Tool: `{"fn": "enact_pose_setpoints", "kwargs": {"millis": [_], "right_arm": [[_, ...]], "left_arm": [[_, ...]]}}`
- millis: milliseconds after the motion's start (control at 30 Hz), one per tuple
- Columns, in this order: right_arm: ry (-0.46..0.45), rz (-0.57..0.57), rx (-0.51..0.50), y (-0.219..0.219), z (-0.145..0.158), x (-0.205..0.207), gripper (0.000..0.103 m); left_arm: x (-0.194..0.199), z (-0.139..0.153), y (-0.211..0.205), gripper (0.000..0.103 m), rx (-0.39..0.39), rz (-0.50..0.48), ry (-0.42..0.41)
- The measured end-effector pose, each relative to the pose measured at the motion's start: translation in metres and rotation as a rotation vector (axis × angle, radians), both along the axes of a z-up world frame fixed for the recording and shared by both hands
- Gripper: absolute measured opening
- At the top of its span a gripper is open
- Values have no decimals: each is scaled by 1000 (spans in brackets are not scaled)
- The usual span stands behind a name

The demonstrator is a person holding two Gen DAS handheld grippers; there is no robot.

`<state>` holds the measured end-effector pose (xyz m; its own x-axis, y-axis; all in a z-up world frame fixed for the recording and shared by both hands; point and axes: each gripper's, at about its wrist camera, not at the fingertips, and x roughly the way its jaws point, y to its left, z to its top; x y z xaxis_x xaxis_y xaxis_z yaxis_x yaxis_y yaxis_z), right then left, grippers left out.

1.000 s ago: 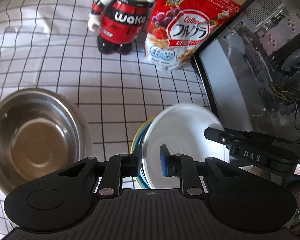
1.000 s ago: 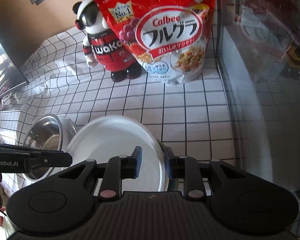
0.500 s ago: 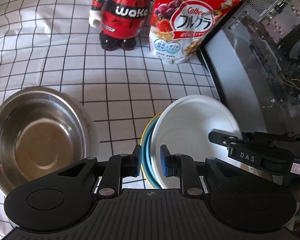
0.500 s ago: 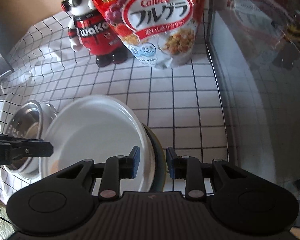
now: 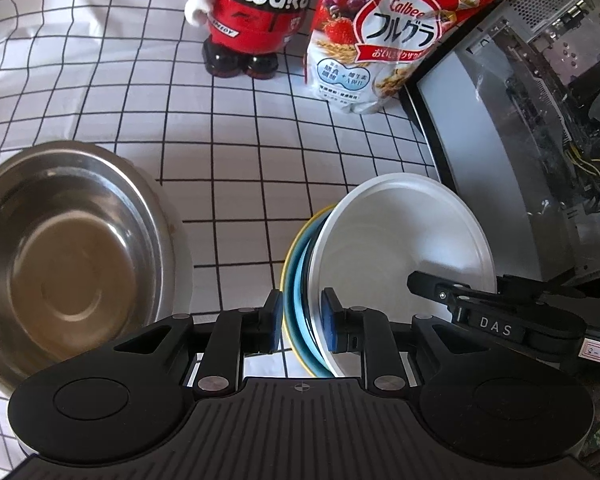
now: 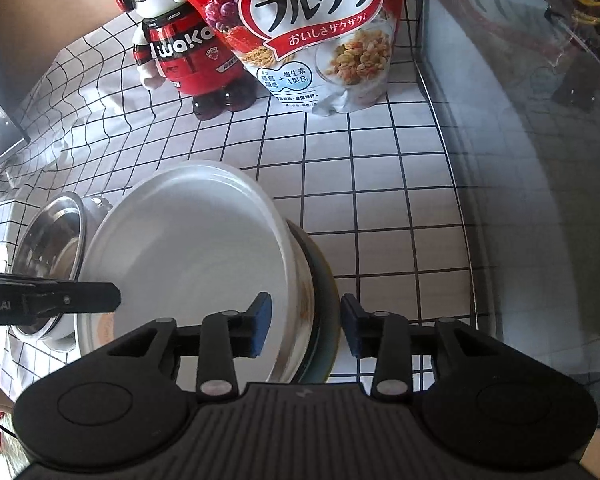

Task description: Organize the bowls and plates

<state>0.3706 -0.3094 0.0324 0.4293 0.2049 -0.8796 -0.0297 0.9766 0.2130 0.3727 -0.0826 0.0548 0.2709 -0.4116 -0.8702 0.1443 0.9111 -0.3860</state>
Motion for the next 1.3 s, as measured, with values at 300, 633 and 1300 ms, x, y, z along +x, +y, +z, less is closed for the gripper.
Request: {"fn": "enact_pose_setpoints", "kwargs": {"millis": [300,633,1300], "right_arm": [[22,-6,45,-1,-16,-4,44],[-14,-42,112,-3,-26,-9,50],[-61,-152,339,-16,-43,-22,62]], "left_arm": [[-1,-18,-5,31,-7,9,16],[-4,-42,-5,39,-45,46,36],[-20,-79,-10,48,-225,40,-92]]}}
